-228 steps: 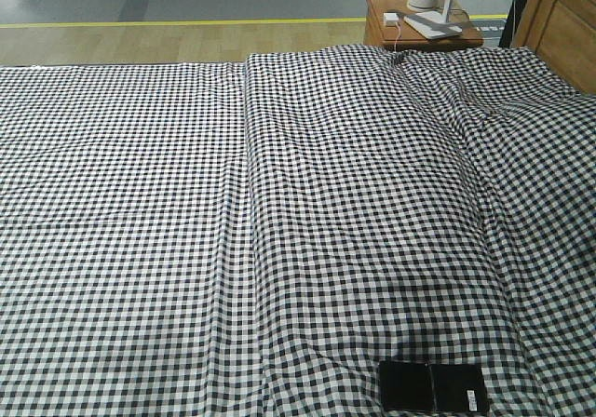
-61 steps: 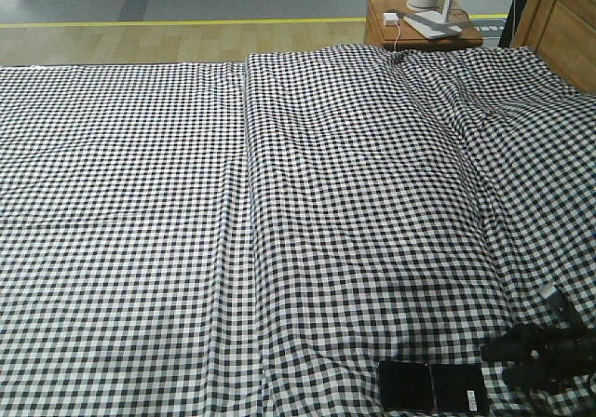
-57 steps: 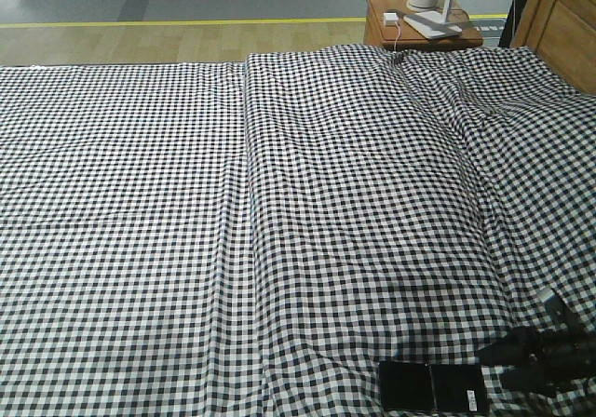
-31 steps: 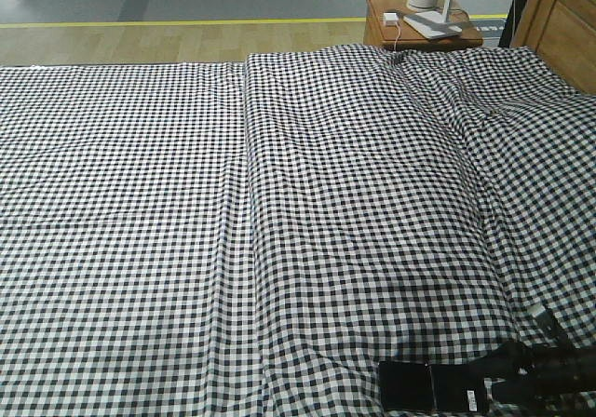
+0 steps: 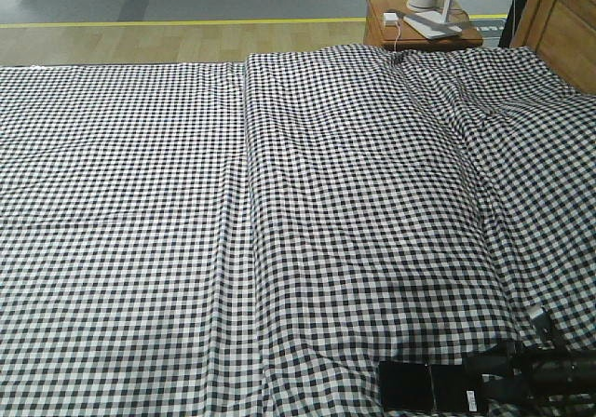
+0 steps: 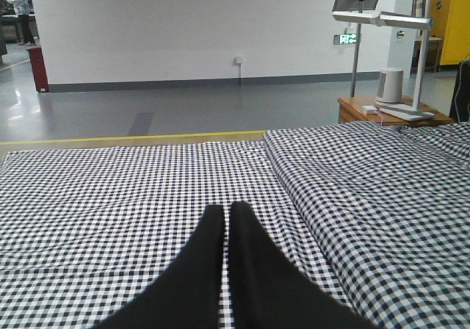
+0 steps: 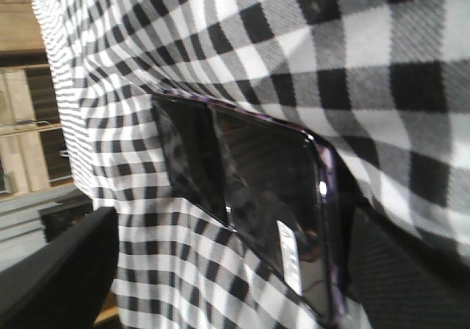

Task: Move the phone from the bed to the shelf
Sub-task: 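Close the right gripper on the black phone's edge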

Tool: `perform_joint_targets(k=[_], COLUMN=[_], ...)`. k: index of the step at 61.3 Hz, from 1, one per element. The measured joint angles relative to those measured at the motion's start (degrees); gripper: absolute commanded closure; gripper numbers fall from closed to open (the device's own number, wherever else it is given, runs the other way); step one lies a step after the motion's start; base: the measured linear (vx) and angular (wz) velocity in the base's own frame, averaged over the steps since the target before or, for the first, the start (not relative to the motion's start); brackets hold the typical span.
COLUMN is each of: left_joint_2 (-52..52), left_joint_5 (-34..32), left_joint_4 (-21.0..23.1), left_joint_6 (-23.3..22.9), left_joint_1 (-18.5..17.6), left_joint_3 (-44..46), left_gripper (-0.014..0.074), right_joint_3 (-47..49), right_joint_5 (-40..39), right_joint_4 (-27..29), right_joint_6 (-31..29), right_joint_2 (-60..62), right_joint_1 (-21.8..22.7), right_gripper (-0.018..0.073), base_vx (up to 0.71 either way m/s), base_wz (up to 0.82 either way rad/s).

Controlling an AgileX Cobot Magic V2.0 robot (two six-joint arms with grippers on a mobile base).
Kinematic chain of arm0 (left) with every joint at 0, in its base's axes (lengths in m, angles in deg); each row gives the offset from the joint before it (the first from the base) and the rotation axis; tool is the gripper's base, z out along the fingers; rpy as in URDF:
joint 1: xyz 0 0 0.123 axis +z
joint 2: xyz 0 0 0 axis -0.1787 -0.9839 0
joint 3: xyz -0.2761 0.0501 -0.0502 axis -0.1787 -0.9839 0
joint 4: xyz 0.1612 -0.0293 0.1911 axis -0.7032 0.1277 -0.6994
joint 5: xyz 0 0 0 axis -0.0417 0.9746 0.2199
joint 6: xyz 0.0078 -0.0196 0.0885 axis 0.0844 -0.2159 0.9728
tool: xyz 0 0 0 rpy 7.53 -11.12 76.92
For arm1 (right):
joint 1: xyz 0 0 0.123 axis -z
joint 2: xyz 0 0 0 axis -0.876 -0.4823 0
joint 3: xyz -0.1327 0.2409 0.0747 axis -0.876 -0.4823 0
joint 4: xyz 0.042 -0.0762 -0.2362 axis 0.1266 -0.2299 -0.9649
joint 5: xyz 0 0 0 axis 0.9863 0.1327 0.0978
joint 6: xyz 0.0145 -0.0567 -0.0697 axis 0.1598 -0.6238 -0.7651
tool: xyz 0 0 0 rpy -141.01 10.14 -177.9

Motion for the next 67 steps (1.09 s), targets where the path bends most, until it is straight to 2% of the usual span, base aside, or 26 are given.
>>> perform_joint_targets(k=[13, 29, 39, 48, 62, 65, 67], left_joint_2=[0.0, 0.0, 0.0, 0.0, 0.0, 0.0, 0.0], left_joint_5=[0.0, 0.0, 0.0, 0.0, 0.0, 0.0, 0.0], left_joint_4=[0.0, 0.0, 0.0, 0.0, 0.0, 0.0, 0.0], left_joint_6=[0.0, 0.0, 0.0, 0.0, 0.0, 0.0, 0.0], left_joint_1=[0.0, 0.0, 0.0, 0.0, 0.0, 0.0, 0.0], left_joint_3=[0.0, 0.0, 0.0, 0.0, 0.0, 0.0, 0.0], left_gripper=[0.0595, 0.0595, 0.0595, 0.0595, 0.0595, 0.0595, 0.0595], right_joint_3=[0.04, 0.06, 0.06, 0.06, 0.06, 0.06, 0.06], right_joint_5=[0.64, 0.88, 0.88, 0.88, 0.88, 0.88, 0.88], right_joint_4=[0.96, 1.16, 1.16, 0.9, 0.36, 0.33, 0.33], right_joint_6=[0.0, -0.17, -0.17, -0.32, -2.53, -2.79, -2.85], right_joint_2=[-0.25, -0.74, -0.74, -0.74, -0.74, -0.74, -0.74], right_joint_1=[-0.63, -5.08, -6.29, -6.34, -6.34, -6.34, -6.34], right_gripper=[-0.0034, -0.0034, 0.0011, 0.0148, 0.0508, 0.0573, 0.0575], base_vx=[0.0, 0.0, 0.0, 0.0, 0.0, 0.0, 0.0], base_wz=[0.0, 0.0, 0.0, 0.0, 0.0, 0.0, 0.0])
